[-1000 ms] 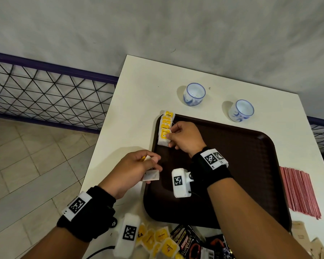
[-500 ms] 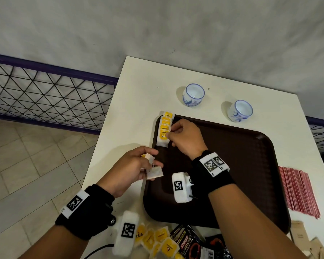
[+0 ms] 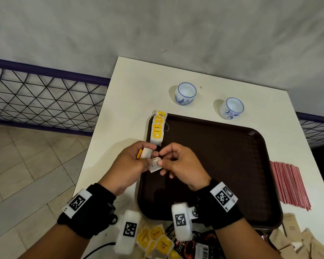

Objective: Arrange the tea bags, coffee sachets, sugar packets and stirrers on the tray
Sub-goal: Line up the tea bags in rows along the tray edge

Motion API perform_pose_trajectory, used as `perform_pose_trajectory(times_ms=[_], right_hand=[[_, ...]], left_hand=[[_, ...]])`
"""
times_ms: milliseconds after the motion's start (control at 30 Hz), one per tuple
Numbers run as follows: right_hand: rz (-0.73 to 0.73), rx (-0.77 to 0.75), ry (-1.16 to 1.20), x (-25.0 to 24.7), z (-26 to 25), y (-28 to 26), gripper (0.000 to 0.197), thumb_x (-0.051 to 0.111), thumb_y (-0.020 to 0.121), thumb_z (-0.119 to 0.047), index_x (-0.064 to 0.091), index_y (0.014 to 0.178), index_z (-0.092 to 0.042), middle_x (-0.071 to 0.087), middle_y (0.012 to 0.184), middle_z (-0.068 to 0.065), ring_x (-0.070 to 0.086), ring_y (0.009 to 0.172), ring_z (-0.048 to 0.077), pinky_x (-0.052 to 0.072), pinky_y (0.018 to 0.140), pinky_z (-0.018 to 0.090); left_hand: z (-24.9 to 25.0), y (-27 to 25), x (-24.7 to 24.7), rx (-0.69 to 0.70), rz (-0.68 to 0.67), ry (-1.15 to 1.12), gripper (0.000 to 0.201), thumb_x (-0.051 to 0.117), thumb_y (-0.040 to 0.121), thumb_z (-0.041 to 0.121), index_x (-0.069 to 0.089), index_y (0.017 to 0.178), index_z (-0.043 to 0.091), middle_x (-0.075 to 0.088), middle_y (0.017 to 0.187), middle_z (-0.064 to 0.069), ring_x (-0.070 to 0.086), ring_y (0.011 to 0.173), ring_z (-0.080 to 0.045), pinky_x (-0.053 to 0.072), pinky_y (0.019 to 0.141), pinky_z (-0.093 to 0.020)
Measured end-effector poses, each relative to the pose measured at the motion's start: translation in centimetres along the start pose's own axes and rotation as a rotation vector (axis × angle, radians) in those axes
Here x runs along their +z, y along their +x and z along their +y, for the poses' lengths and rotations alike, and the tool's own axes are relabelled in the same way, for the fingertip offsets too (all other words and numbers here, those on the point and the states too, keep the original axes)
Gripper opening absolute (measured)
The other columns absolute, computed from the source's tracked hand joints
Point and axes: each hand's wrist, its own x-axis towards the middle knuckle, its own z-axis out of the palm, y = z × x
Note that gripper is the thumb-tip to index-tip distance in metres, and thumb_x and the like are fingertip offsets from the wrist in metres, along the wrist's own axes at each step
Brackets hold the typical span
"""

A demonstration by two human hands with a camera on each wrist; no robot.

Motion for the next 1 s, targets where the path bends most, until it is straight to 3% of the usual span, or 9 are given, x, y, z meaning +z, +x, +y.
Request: perform_pose_trajectory(times_ms=[167, 233, 333, 533, 667, 733, 867, 1000], right_hand=[[0.006, -0.039, 0.088, 0.0, 0.7, -0.2, 0.019, 0.069, 0.088, 0.004, 0.065, 0.105, -0.004, 0.067, 0.079, 0.009, 0.068, 0.062, 0.019, 0.049, 0.048, 0.022], [0.009, -0.065, 0.137, -0.2, 0.9, -0.3, 0.016, 0.068, 0.088, 0.006, 0.067, 0.102, -0.002, 0.067, 0.08, 0.01, 0.069, 0.064, 0.02, 0.052, 0.052, 0.023], [0.037, -0.089, 0.192, -0.4, 1.1, -0.4, 0.012, 0.067, 0.088, 0.007, 0.068, 0.098, 0.0, 0.07, 0.079, 0.008, 0.071, 0.068, 0.023, 0.054, 0.055, 0.026], [0.047, -0.081, 0.265, -0.4, 1.3, -0.6, 0.014, 0.067, 0.085, 0.013, 0.066, 0.092, 0.001, 0.071, 0.086, 0.013, 0.073, 0.08, 0.028, 0.06, 0.066, 0.029], [0.038, -0.065, 0.319, -0.5, 1.2, -0.9, 0.008, 0.071, 0.086, 0.003, 0.067, 0.093, 0.002, 0.069, 0.091, 0.013, 0.071, 0.084, 0.025, 0.061, 0.076, 0.035], [0.041, -0.067, 0.32, -0.6, 1.2, -1.0, 0.01, 0.073, 0.087, -0.002, 0.067, 0.093, 0.003, 0.068, 0.091, 0.012, 0.07, 0.084, 0.023, 0.061, 0.076, 0.035], [0.089, -0.108, 0.271, -0.4, 1.2, -0.9, 0.011, 0.073, 0.086, 0.002, 0.068, 0.096, 0.004, 0.066, 0.086, 0.007, 0.069, 0.077, 0.015, 0.06, 0.07, 0.03], [0.147, -0.12, 0.248, -0.6, 1.3, -0.7, 0.006, 0.073, 0.085, 0.002, 0.071, 0.091, 0.002, 0.069, 0.084, 0.011, 0.069, 0.078, 0.02, 0.061, 0.071, 0.034]], left_hand=[[0.3, 0.2, 0.3, -0.023, -0.019, -0.181, 0.031, 0.047, 0.1, -0.006, 0.068, 0.112, 0.014, 0.073, 0.116, -0.012, 0.073, 0.102, -0.025, 0.06, 0.093, -0.043], [0.5, 0.2, 0.3, -0.012, 0.0, -0.2, 0.032, 0.047, 0.1, -0.006, 0.068, 0.11, 0.016, 0.072, 0.116, -0.011, 0.073, 0.1, -0.021, 0.06, 0.083, -0.034], [0.6, 0.1, 0.1, -0.006, 0.013, -0.193, 0.036, 0.047, 0.099, -0.007, 0.071, 0.107, 0.019, 0.071, 0.115, -0.01, 0.072, 0.105, -0.026, 0.059, 0.076, -0.028], [0.4, -0.1, 0.3, -0.036, -0.039, -0.116, 0.018, 0.061, 0.098, 0.004, 0.073, 0.101, 0.017, 0.075, 0.108, -0.009, 0.077, 0.09, -0.017, 0.061, 0.08, -0.032], [-0.2, 0.1, 0.4, 0.032, -0.016, -0.029, 0.022, 0.069, 0.093, 0.003, 0.078, 0.092, 0.023, 0.073, 0.106, -0.003, 0.075, 0.09, -0.015, 0.061, 0.075, -0.027], [-0.3, 0.0, 0.5, 0.057, -0.005, -0.011, 0.024, 0.071, 0.091, 0.003, 0.078, 0.09, 0.026, 0.073, 0.101, 0.0, 0.074, 0.089, -0.015, 0.062, 0.075, -0.028], [-0.1, 0.0, 0.5, 0.058, -0.019, -0.042, 0.028, 0.07, 0.091, 0.001, 0.079, 0.091, 0.027, 0.075, 0.098, -0.001, 0.075, 0.094, -0.018, 0.062, 0.079, -0.031], [0.3, -0.2, 0.2, 0.096, -0.079, 0.025, 0.036, 0.077, 0.081, -0.002, 0.078, 0.098, 0.03, 0.076, 0.097, 0.004, 0.071, 0.095, -0.012, 0.057, 0.086, -0.027]])
